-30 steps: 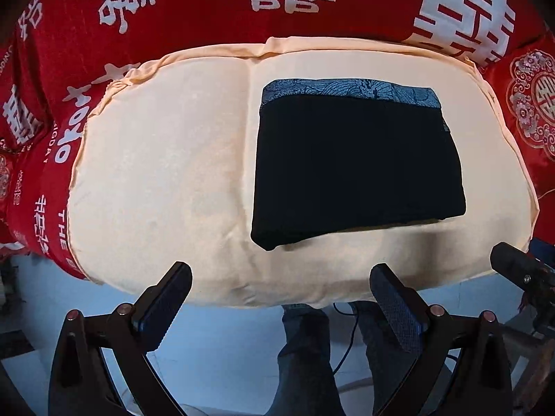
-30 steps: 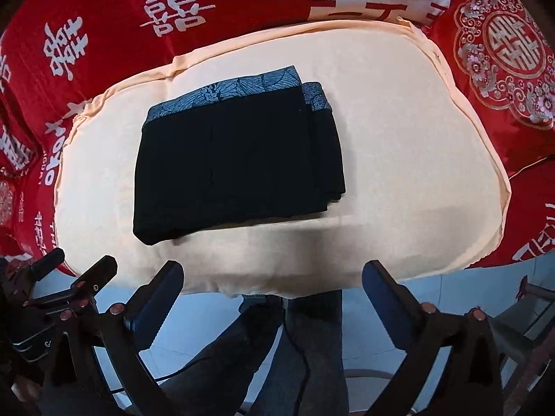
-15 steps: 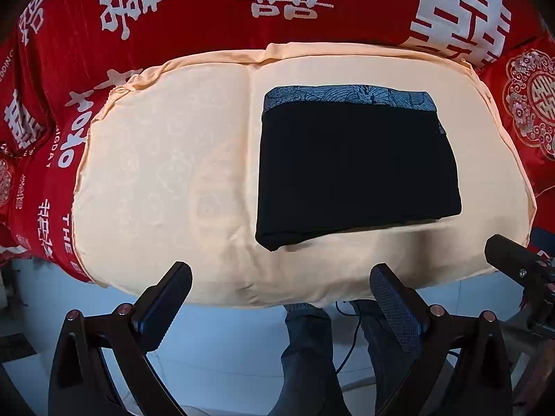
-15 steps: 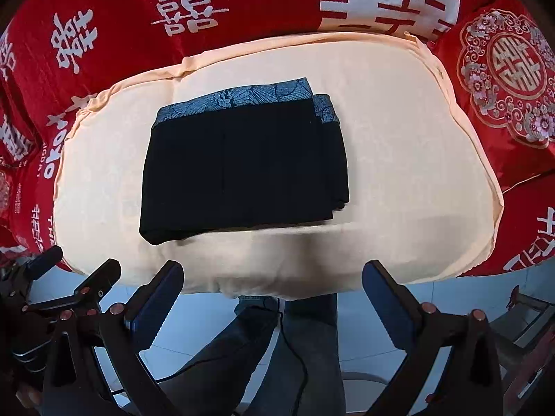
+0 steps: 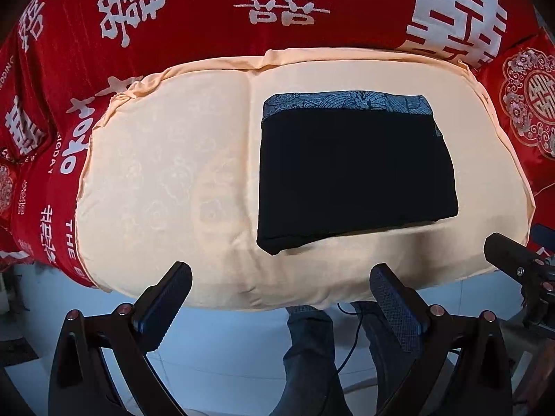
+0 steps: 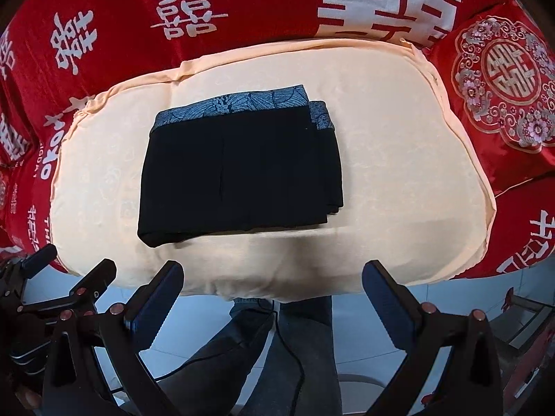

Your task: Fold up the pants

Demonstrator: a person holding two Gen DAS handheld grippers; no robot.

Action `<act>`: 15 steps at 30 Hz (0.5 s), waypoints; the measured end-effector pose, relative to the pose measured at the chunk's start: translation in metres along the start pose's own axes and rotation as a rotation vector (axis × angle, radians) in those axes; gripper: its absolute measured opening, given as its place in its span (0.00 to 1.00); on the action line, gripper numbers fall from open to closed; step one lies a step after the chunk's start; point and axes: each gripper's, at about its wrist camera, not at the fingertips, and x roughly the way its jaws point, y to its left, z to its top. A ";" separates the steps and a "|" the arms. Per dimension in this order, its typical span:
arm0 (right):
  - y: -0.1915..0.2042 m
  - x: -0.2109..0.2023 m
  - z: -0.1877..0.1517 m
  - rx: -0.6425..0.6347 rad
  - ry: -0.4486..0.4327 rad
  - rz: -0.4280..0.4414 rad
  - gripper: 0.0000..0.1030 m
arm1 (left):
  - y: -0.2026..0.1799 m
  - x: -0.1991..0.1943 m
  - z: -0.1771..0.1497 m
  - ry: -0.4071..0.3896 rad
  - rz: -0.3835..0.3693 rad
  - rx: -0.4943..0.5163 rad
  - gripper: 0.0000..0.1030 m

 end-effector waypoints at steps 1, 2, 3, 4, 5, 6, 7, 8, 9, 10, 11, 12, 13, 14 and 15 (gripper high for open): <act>-0.001 0.000 0.000 0.001 0.001 0.001 1.00 | 0.000 0.000 0.000 0.001 -0.001 -0.001 1.00; -0.001 0.000 0.000 0.003 0.001 -0.001 1.00 | 0.000 0.000 0.000 0.001 -0.002 0.000 1.00; -0.002 0.000 0.000 0.003 0.001 -0.002 1.00 | 0.000 0.000 0.000 0.002 -0.002 0.001 1.00; -0.002 0.001 0.000 0.004 0.002 -0.002 1.00 | 0.000 0.000 0.000 0.003 -0.002 0.003 1.00; -0.002 0.000 0.000 0.005 0.002 -0.002 1.00 | 0.000 0.000 0.000 0.002 -0.002 0.001 1.00; -0.002 0.000 0.000 0.005 0.002 -0.003 1.00 | -0.001 0.000 0.000 0.002 -0.002 -0.001 1.00; -0.002 0.001 0.000 0.005 0.002 -0.004 1.00 | -0.001 0.001 0.000 0.003 -0.002 -0.001 1.00; -0.002 0.001 0.000 0.005 0.003 -0.005 1.00 | -0.001 0.000 0.000 0.004 -0.001 -0.001 1.00; -0.002 0.001 0.000 0.005 0.002 -0.004 1.00 | -0.001 0.000 0.000 0.004 -0.001 -0.001 1.00; -0.002 0.000 0.001 0.005 0.000 -0.005 1.00 | -0.001 0.001 0.001 0.004 -0.001 0.000 1.00; -0.002 0.001 0.000 0.005 0.000 -0.004 1.00 | -0.001 0.001 0.001 0.004 -0.001 0.000 1.00; -0.003 0.001 0.001 0.004 0.000 -0.004 1.00 | -0.001 0.001 0.001 0.004 -0.001 0.000 1.00; -0.002 0.000 0.001 0.003 -0.001 -0.004 1.00 | -0.001 0.001 0.001 0.005 -0.001 0.001 1.00; -0.002 0.000 0.002 0.001 -0.002 -0.007 1.00 | -0.001 0.000 0.001 0.004 -0.002 -0.001 1.00; -0.002 0.000 0.002 0.001 -0.002 -0.007 1.00 | -0.001 0.000 0.001 0.004 -0.003 0.001 1.00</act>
